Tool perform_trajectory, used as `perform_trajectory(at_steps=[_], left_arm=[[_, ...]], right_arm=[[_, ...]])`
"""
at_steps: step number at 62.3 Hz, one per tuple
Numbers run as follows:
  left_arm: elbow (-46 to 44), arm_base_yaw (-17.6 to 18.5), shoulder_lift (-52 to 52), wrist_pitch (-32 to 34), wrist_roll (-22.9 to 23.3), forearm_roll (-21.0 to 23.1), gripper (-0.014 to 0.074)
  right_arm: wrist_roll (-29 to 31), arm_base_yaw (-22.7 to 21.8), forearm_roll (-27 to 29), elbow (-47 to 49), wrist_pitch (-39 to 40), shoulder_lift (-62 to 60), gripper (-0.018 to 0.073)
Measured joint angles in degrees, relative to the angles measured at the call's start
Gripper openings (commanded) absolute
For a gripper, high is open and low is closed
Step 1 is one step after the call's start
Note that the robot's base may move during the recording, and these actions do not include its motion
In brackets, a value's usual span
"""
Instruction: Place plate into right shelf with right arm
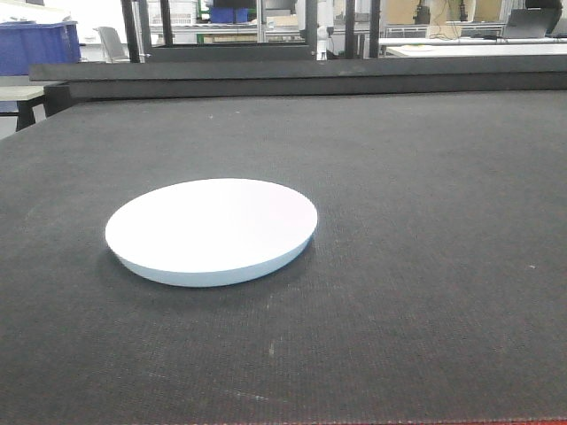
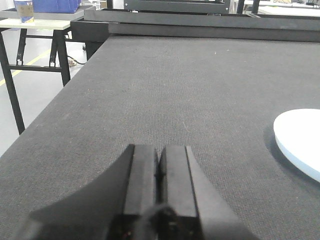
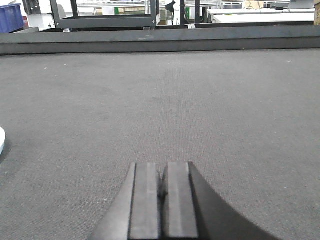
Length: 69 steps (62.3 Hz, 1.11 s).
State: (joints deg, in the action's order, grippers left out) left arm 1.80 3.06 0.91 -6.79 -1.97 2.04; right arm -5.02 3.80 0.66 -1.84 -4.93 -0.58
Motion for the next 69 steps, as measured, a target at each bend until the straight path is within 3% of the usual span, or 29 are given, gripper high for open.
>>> perform_trajectory(at_steps=[29, 42, 50, 58, 69], left_arm=[[0.00, 0.00, 0.00, 0.00, 0.00, 0.00, -0.0047], [0.00, 0.00, 0.00, 0.00, 0.00, 0.00, -0.0047], [0.00, 0.00, 0.00, 0.00, 0.00, 0.00, -0.0047], [0.00, 0.00, 0.00, 0.00, 0.00, 0.00, -0.0047], [0.00, 0.00, 0.00, 0.00, 0.00, 0.00, -0.0047]], right_arm=[[0.00, 0.00, 0.00, 0.00, 0.36, 0.00, 0.0055], [-0.55, 0.00, 0.00, -0.04, 9.74, 0.00, 0.0055], [-6.58, 0.00, 0.00, 0.18, 13.03, 0.00, 0.0055], [-13.74, 0.90, 0.00, 7.54, 5.53, 0.00, 0.0055], [-14.16, 3.97, -0.66, 28.77, -11.97, 6.38, 0.0055]])
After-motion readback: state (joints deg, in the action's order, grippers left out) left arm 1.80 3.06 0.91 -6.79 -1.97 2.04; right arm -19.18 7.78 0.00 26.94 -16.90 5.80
